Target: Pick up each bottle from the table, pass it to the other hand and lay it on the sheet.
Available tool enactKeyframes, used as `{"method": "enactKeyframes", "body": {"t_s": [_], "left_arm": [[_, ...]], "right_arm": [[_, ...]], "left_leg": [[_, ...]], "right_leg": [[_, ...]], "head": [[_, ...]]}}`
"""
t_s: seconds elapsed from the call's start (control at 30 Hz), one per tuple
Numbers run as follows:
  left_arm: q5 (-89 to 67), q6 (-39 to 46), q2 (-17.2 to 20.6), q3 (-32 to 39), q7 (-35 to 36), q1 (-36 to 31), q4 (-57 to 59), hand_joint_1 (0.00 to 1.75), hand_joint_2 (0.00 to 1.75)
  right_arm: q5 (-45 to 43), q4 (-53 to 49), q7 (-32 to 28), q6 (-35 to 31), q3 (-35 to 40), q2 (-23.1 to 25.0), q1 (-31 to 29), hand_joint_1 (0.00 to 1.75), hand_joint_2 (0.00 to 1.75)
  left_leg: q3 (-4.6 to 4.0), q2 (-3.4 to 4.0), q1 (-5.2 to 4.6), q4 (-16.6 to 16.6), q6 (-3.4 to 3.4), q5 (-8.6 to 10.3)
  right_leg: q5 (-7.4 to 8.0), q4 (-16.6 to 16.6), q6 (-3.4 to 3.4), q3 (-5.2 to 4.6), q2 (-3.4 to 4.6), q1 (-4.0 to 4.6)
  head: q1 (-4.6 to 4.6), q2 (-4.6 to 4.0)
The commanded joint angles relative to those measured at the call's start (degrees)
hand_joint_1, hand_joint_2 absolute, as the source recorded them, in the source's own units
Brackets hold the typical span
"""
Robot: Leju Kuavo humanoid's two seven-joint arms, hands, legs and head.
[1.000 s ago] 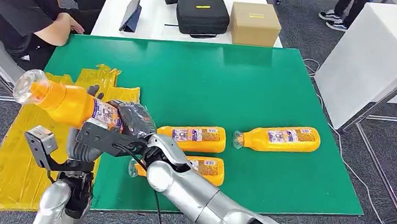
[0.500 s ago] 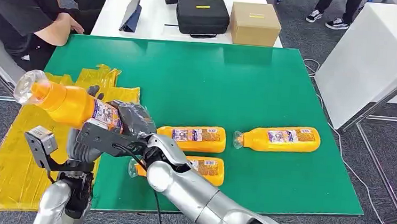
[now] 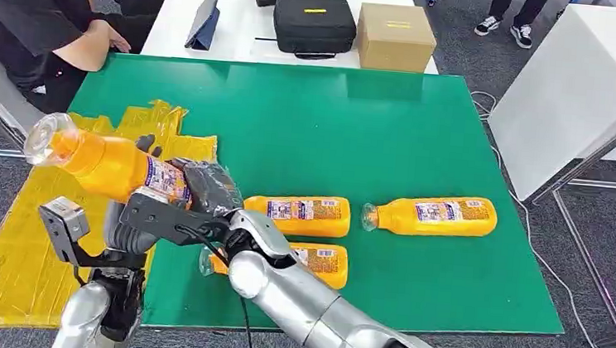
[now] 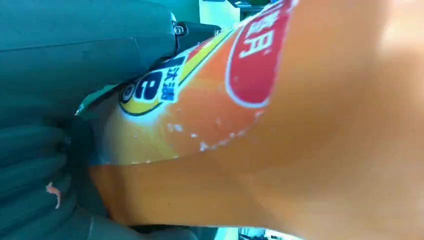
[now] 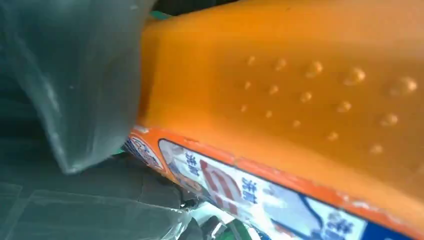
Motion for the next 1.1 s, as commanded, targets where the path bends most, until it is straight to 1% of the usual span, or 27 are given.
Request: {"method": "enactKeyframes", "body": {"t_s": [0.03, 0.07, 0.1, 0.13, 0.17, 0.2, 0.23, 0.27, 0.3, 0.4, 0.43, 0.47, 0.5, 0.53, 0.57, 0.6, 0.63, 0.67, 0.73, 0.77, 0.8, 0.83, 0.9, 1.0, 1.03, 1.07, 1.1], "left_arm": [[1.58, -2.53, 0.0, -3.01, -0.49, -4.72, 0.33, 0.0, 1.75], [1.41, -2.32, 0.02, -3.02, -0.31, -4.7, -0.06, 0.0, 1.75], [1.24, -2.13, 0.04, -3.14, -0.1, -4.65, -0.63, 0.0, 1.75], [1.23, -2.09, 0.11, -3.13, -0.03, -4.62, -0.84, 0.0, 1.75], [1.3, -2.09, 0.15, -3.15, 0.08, -4.55, -1.14, 0.03, 1.75], [1.43, -2.3, 0.28, -3.33, 0.24, -4.46, -1.28, 0.51, 1.75], [1.43, -2.3, 0.28, -3.33, 0.24, -4.46, -1.28, 1.71, 1.75], [1.33, -2.22, 0.17, -3.51, 0.18, -3.97, -1.3, 1.75, 1.75], [1.34, -2.26, 0.15, -3.66, 0.17, -3.44, -1.53, 1.75, 1.75], [1.36, -2.27, 0.16, -3.76, 0.26, -3.06, -2.14, 1.75, 1.75], [1.36, -2.27, 0.16, -3.76, 0.26, -3.06, -2.14, 1.75, 1.75], [1.36, -2.28, 0.25, -3.73, 0.22, -2.87, -2.23, 1.62, 1.75], [1.37, -2.29, 0.29, -3.76, 0.21, -2.53, -2.49, 1.52, 1.75], [1.38, -2.32, 0.32, -3.79, 0.23, -2.22, -3.13, 1.38, 1.75], [1.39, -2.32, 0.38, -3.77, 0.23, -2.07, -3.19, 1.33, 1.75], [1.39, -2.33, 0.42, -3.76, 0.23, -1.97, -3.3, 1.4, 1.75], [1.39, -2.33, 0.42, -3.76, 0.23, -1.97, -3.3, 1.48, 1.75], [1.48, -2.33, 0.44, -3.73, 0.35, -1.65, -3.78, 1.75, 1.75], [1.44, -2.39, 0.46, -3.87, 0.35, -1.43, -4.09, 1.75, 1.75], [1.37, -2.46, 0.51, -4.04, 0.33, -1.29, -4.17, 1.75, 1.75], [1.32, -2.52, 0.64, -4.19, 0.31, -1.23, -4.21, 1.75, 1.75], [1.31, -2.57, 0.67, -4.25, 0.29, -1.14, -4.27, 1.75, 1.75], [1.29, -2.68, 0.92, -4.46, 0.27, -1.03, -4.15, 1.75, 1.75], [1.31, -2.7, 1.29, -4.6, -0.02, -1.03, -3.73, 1.75, 1.75], [1.34, -2.71, 1.36, -4.65, -0.09, -1.04, -3.69, 1.75, 1.75], [1.41, -2.7, 1.5, -4.69, -0.22, -1.0, -3.66, 1.75, 1.75], [1.54, -2.62, 1.61, -4.65, -0.43, -0.84, -3.76, 1.75, 1.75]], "right_arm": [[-0.1, 9.44, -0.73, 0.53, 3.88, -1.31, 2.17, 1.71, 1.75], [-0.31, 9.19, -0.73, 0.58, 4.32, -1.31, 2.18, 1.68, 1.75], [-0.73, 8.79, -0.54, 0.79, 5.05, -1.31, 2.04, 1.73, 1.75], [-0.94, 8.51, -0.41, 0.83, 5.38, -1.31, 2.04, 1.71, 1.75], [-1.32, 8.12, -0.05, 0.91, 5.97, -1.31, 1.92, 1.71, 1.75], [-1.86, 8.1, 0.3, 1.06, 6.53, -1.31, 1.66, 1.71, 1.75], [-1.86, 8.1, 0.3, 1.06, 6.53, -1.31, 1.66, 1.71, 1.75], [-1.93, 8.23, 0.31, 1.16, 6.7, -1.31, 1.65, 1.73, 1.75], [-2.01, 8.4, 0.29, 1.21, 6.78, -1.31, 1.74, 1.69, 1.75], [-2.13, 8.53, 0.19, 1.18, 6.82, -1.31, 1.75, 1.69, 1.75], [-2.13, 8.53, 0.19, 1.18, 6.82, -1.31, 1.75, 1.73, 1.75], [-2.14, 8.58, 0.14, 1.16, 6.87, -1.31, 1.84, 1.71, 1.75], [-2.05, 8.77, 0.06, 1.2, 7.14, -1.31, 2.24, 1.73, 1.75], [-2.01, 8.85, 0.02, 1.32, 7.26, -1.31, 2.17, 1.75, 1.75], [-1.97, 8.93, 0.0, 1.16, 7.29, -1.31, 2.39, 1.73, 1.75], [-1.88, 8.97, -0.06, 1.11, 7.43, -1.31, 2.57, 1.75, 1.75], [-1.88, 8.97, -0.06, 1.11, 7.43, -1.31, 2.57, 1.71, 1.75], [-1.83, 8.82, -0.08, 1.14, 7.65, -1.31, 2.62, 1.73, 1.75], [-1.81, 8.78, -0.04, 1.12, 7.71, -1.31, 2.62, 1.75, 1.75], [-1.79, 8.74, 0.0, 1.09, 7.67, -1.31, 2.58, 1.73, 1.75], [-1.72, 8.75, 0.03, 1.06, 7.6, -1.31, 2.56, 1.73, 1.75], [-1.66, 8.73, 0.02, 1.02, 7.51, -1.31, 2.57, 1.75, 1.75], [-1.53, 8.74, -0.14, 0.97, 7.23, -1.31, 2.61, 1.73, 1.75], [-1.54, 9.1, -0.53, 0.99, 6.78, -1.31, 2.55, 1.75, 1.75], [-1.49, 9.17, -0.61, 0.89, 6.58, -1.31, 2.55, 1.75, 1.75], [-1.29, 9.15, -0.85, 0.66, 6.0, -1.31, 2.62, 1.75, 1.75], [-0.14, 8.65, -1.63, -0.26, 4.3, -1.31, 2.86, 1.75, 1.75]], "left_leg": [[0.14, -0.2, 0.06, -0.07, -0.1, 0.01], [0.29, -0.29, 0.08, -0.08, -0.18, -0.04], [0.39, -0.32, 0.09, -0.06, -0.24, -0.1], [0.21, -0.23, 0.07, -0.07, -0.15, -0.03], [0.16, -0.19, 0.09, -0.03, -0.14, -0.04], [0.25, -0.23, 0.09, -0.01, -0.19, -0.09], [0.16, -0.18, 0.08, -0.03, -0.15, -0.04], [0.09, -0.15, 0.07, -0.03, -0.11, -0.01], [0.19, -0.21, 0.08, -0.02, -0.17, -0.06], [0.22, -0.2, 0.08, -0.04, -0.17, -0.06], [0.2, -0.19, 0.09, -0.03, -0.16, -0.06], [0.11, -0.15, 0.07, -0.04, -0.11, -0.01], [0.26, -0.24, 0.07, -0.04, -0.19, -0.07], [0.19, -0.19, 0.1, -0.04, -0.15, -0.05], [0.12, -0.14, 0.06, -0.05, -0.11, -0.01], [0.24, -0.18, 0.08, -0.05, -0.17, -0.06], [0.16, -0.17, 0.08, -0.05, -0.13, -0.02], [0.28, -0.21, 0.09, -0.04, -0.19, -0.08], [0.2, -0.18, 0.09, -0.03, -0.16, -0.06], [0.29, -0.23, 0.09, -0.03, -0.2, -0.1], [0.13, -0.17, 0.08, -0.04, -0.13, -0.03], [0.28, -0.23, 0.09, -0.01, -0.21, -0.1], [0.12, -0.18, 0.1, -0.03, -0.13, -0.02], [0.25, -0.25, 0.08, -0.03, -0.2, -0.07], [0.14, -0.2, 0.08, -0.04, -0.13, -0.02], [0.25, -0.27, 0.08, -0.03, -0.19, -0.06], [0.19, -0.22, 0.07, -0.06, -0.15, -0.03]], "right_leg": [[-0.04, -0.12, -0.03, 0.24, -0.21, 0.05], [-0.11, -0.15, -0.06, 0.42, -0.32, 0.07], [-0.18, -0.14, -0.08, 0.54, -0.35, 0.07], [-0.09, -0.13, -0.05, 0.32, -0.25, 0.06], [-0.08, -0.1, -0.05, 0.26, -0.22, 0.08], [-0.14, -0.08, -0.06, 0.37, -0.26, 0.07], [-0.08, -0.09, -0.05, 0.26, -0.21, 0.07], [-0.04, -0.08, -0.04, 0.17, -0.17, 0.06], [-0.11, -0.08, -0.06, 0.3, -0.25, 0.07], [-0.1, -0.11, -0.06, 0.33, -0.24, 0.07], [-0.1, -0.11, -0.05, 0.31, -0.22, 0.07], [-0.05, -0.09, -0.04, 0.18, -0.18, 0.06], [-0.13, -0.1, -0.06, 0.37, -0.28, 0.06], [-0.08, -0.12, -0.05, 0.29, -0.22, 0.08], [-0.05, -0.1, -0.03, 0.19, -0.17, 0.05], [-0.1, -0.12, -0.05, 0.33, -0.22, 0.06], [-0.06, -0.13, -0.04, 0.25, -0.2, 0.07], [-0.13, -0.12, -0.06, 0.39, -0.25, 0.08], [-0.1, -0.11, -0.06, 0.3, -0.23, 0.07], [-0.16, -0.11, -0.07, 0.41, -0.29, 0.07], [-0.07, -0.11, -0.05, 0.23, -0.21, 0.07], [-0.16, -0.09, -0.07, 0.39, -0.28, 0.08], [-0.06, -0.11, -0.05, 0.21, -0.22, 0.08], [-0.14, -0.1, -0.06, 0.35, -0.3, 0.06], [-0.07, -0.1, -0.05, 0.22, -0.24, 0.06], [-0.14, -0.1, -0.06, 0.35, -0.32, 0.06], [-0.09, -0.12, -0.05, 0.27, -0.26, 0.05]], "head": [[0.0, 0.0], [0.0, 0.0], [-0.02, 0.0], [-0.02, 0.02], [0.0, 0.0], [-0.02, 0.02], [0.0, 0.02], [-0.02, 0.0], [-0.02, 0.0], [0.0, 0.0], [-0.02, 0.0], [-0.02, 0.0], [-0.02, 0.02], [-0.02, 0.0], [-0.02, 0.0], [-0.02, 0.0], [0.0, 0.0], [-0.02, 0.0], [-0.04, 0.0], [0.0, 0.0], [0.0, 0.0], [-0.02, 0.0], [0.0, 0.0], [0.0, 0.0], [-0.02, 0.0], [-0.02, 0.0], [0.0, 0.0]]}}
